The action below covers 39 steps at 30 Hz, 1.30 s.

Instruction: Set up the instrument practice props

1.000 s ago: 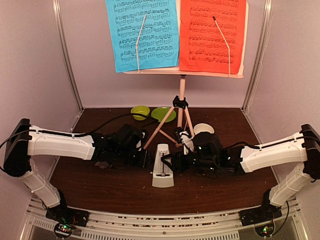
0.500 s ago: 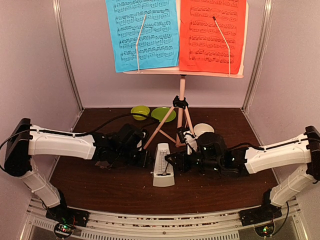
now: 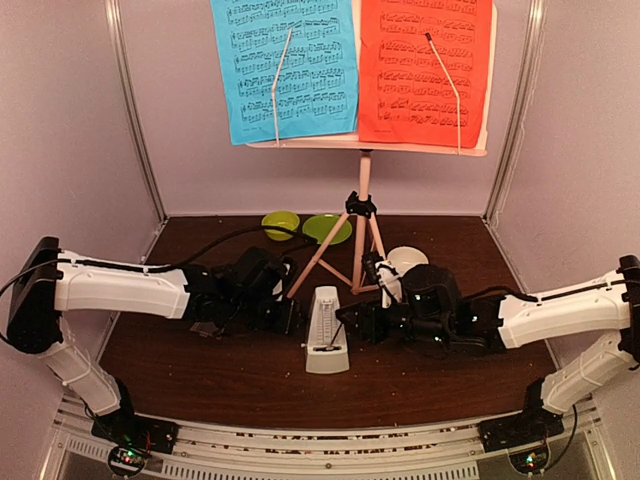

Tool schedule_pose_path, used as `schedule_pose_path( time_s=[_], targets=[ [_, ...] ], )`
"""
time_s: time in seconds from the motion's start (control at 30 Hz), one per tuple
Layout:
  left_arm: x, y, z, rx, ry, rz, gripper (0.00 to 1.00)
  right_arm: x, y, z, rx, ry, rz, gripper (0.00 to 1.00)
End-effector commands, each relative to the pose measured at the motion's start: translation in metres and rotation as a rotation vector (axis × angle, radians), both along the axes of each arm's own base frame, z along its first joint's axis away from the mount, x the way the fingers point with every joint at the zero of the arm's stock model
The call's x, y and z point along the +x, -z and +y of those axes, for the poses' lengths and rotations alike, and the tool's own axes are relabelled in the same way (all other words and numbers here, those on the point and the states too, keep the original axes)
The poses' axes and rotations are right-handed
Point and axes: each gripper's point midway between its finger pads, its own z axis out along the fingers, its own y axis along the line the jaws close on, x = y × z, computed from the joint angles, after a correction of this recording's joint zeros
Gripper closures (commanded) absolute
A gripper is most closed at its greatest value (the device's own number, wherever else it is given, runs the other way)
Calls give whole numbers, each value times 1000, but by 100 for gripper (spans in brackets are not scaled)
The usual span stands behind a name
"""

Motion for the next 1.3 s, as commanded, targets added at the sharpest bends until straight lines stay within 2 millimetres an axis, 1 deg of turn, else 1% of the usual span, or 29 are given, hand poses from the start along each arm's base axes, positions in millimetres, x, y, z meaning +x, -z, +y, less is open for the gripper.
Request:
schedule_pose_path(
  time_s=[0.0,0.1,0.2,0.3,0.37,0.47,0.53,0.6,0.7,0.77,0.87,0.97,1.0,1.03,1.17,1.27],
  targets=[
    [1,-19,7,-30,-27,-48,49,5,-4,-18,2,80,-7,54],
    [0,-20,18,-18,-50,-57,47,3,-2,-25,-2,96,-1,54],
    [-1,-19,32,-16,-81,-56,46,3,7,-34,-24,117,16,54],
    [0,-20,48,-22,-122,-58,46,5,18,-46,-33,150,40,54],
    [1,-22,59,-31,-148,-63,45,6,22,-55,-29,178,50,54],
    [0,-26,73,-51,-179,-69,45,7,30,-68,-39,215,66,54],
    [-2,-24,80,-53,-194,-69,45,7,35,-76,-47,238,80,53],
    [-3,-23,86,-52,-206,-69,45,7,39,-82,-43,252,93,51],
    [-5,-21,92,-55,-219,-66,45,4,37,-84,-23,248,94,46],
    [-6,-20,95,-57,-226,-63,45,3,33,-86,-17,245,91,43],
    [-6,-20,101,-63,-240,-62,45,2,23,-96,-11,263,81,35],
    [-5,-23,111,-78,-264,-66,44,3,3,-112,28,294,62,27],
    [-5,-23,116,-75,-273,-67,43,4,-1,-117,33,303,59,24],
    [-3,-24,123,-77,-287,-71,43,4,-11,-122,55,308,49,21],
    [5,-36,148,-84,-334,-100,42,10,-36,-142,72,340,27,9],
    [13,-57,166,-91,-362,-144,41,16,-56,-152,60,346,5,4]
  ],
)
